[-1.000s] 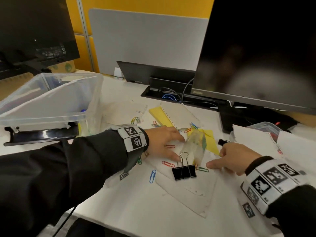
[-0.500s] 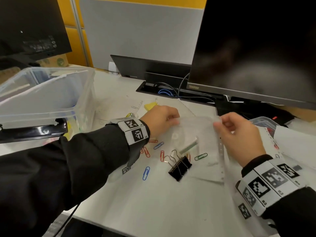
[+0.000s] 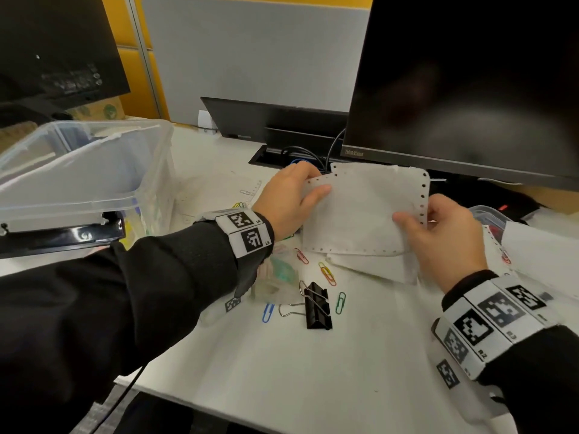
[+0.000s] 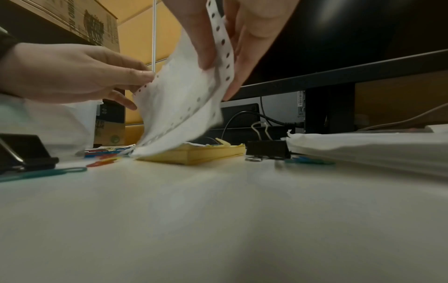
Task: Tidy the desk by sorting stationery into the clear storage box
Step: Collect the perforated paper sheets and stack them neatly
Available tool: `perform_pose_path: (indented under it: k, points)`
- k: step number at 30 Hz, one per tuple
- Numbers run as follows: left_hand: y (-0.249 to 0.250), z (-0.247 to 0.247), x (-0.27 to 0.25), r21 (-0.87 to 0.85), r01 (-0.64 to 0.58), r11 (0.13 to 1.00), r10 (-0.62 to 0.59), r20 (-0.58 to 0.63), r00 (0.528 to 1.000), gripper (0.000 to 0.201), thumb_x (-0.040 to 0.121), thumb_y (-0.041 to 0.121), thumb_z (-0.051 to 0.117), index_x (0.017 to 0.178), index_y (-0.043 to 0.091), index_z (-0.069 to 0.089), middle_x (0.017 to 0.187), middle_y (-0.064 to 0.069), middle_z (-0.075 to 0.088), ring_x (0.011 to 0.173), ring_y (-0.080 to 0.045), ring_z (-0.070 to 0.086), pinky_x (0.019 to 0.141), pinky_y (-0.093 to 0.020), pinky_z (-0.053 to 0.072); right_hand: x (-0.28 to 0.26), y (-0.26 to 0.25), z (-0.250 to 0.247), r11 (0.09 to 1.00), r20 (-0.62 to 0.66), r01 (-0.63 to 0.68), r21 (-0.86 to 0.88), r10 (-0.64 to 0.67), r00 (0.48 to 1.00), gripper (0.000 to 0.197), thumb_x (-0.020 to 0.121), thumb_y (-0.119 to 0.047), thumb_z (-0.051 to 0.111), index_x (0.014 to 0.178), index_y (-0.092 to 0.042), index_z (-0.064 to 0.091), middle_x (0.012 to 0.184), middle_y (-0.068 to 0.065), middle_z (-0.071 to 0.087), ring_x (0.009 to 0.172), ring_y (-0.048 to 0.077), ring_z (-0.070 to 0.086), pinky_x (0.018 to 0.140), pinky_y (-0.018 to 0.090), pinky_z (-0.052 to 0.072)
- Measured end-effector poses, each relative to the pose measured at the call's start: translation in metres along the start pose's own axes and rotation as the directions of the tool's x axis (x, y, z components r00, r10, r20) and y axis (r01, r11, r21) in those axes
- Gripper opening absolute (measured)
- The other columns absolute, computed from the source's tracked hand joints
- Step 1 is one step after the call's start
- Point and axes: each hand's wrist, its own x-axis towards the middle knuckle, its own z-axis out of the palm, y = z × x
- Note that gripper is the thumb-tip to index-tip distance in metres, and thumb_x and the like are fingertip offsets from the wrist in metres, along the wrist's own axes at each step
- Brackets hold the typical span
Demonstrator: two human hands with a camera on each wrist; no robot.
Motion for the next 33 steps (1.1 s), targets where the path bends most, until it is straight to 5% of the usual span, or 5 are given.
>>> perform_pose_path:
  k: [4, 14, 24, 28, 33]
  points:
    - [-0.002, 0.0, 0.001, 0.028, 0.046, 0.999, -0.048, 0.059, 0.997, 0.042, 0.089, 0.032, 0.057, 0.125, 0.013, 0.048, 0.126, -0.004, 0.057, 0.11, -0.016, 0.054, 0.081, -0.019, 0.037, 0.0, -0.002, -0.001, 0.998, -0.112, 0.039, 0.038, -0.035, 0.993, 0.028, 0.086, -0.027, 0.06, 0.097, -0.002, 0.054, 0.088, 0.002, 0.058, 0.078, 0.018, 0.053, 0.064, 0.028, 0.045]
    - [-0.004, -0.004, 0.003, -0.132, -0.007, 0.991, -0.018, -0.183, 0.983, 0.009, 0.1, 0.015, 0.03, 0.097, 0.011, 0.038, 0.067, 0.01, 0.042, 0.055, -0.003, 0.041, 0.047, -0.007, 0.035, 0.0, -0.002, -0.002, 0.993, -0.141, -0.066, 0.099, 0.08, 0.987, 0.033, 0.096, -0.006, 0.035, 0.129, -0.011, 0.035, 0.104, 0.006, 0.055, 0.086, 0.016, 0.048, 0.073, 0.028, 0.036]
    - [0.008, -0.005, -0.008, -0.279, 0.073, 0.957, -0.018, 0.194, 0.981, 0.032, 0.093, 0.014, 0.049, 0.121, 0.022, 0.035, 0.076, 0.003, 0.061, 0.054, -0.012, 0.063, 0.05, -0.017, 0.054, -0.009, -0.005, -0.003, 0.985, -0.048, 0.073, 0.156, -0.066, 0.997, 0.053, 0.096, -0.007, 0.035, 0.14, -0.036, 0.029, 0.095, -0.019, 0.053, 0.075, -0.001, 0.051, 0.064, 0.013, 0.043]
    - [0.01, -0.002, -0.015, -0.277, 0.03, 0.96, 0.084, 0.392, 0.916, 0.015, 0.096, 0.017, 0.046, 0.108, 0.025, 0.044, 0.082, -0.011, 0.069, 0.062, -0.01, 0.068, 0.064, -0.022, 0.058, -0.006, -0.005, 0.0, 0.983, -0.074, 0.076, 0.17, -0.064, 0.995, 0.044, 0.097, -0.033, 0.037, 0.138, -0.02, 0.039, 0.14, -0.003, 0.045, 0.127, 0.01, 0.042, 0.098, 0.014, 0.03]
    - [0.007, -0.006, -0.009, -0.001, -0.119, 0.993, 0.116, 0.251, 0.961, 0.018, 0.096, 0.029, 0.044, 0.112, 0.02, 0.044, 0.057, 0.0, 0.056, 0.051, -0.016, 0.054, 0.053, -0.024, 0.045, -0.007, -0.005, -0.002, 0.986, -0.114, 0.091, 0.138, -0.075, 0.991, 0.052, 0.089, -0.01, 0.055, 0.136, -0.022, 0.037, 0.138, -0.001, 0.045, 0.115, 0.008, 0.045, 0.091, 0.018, 0.035]
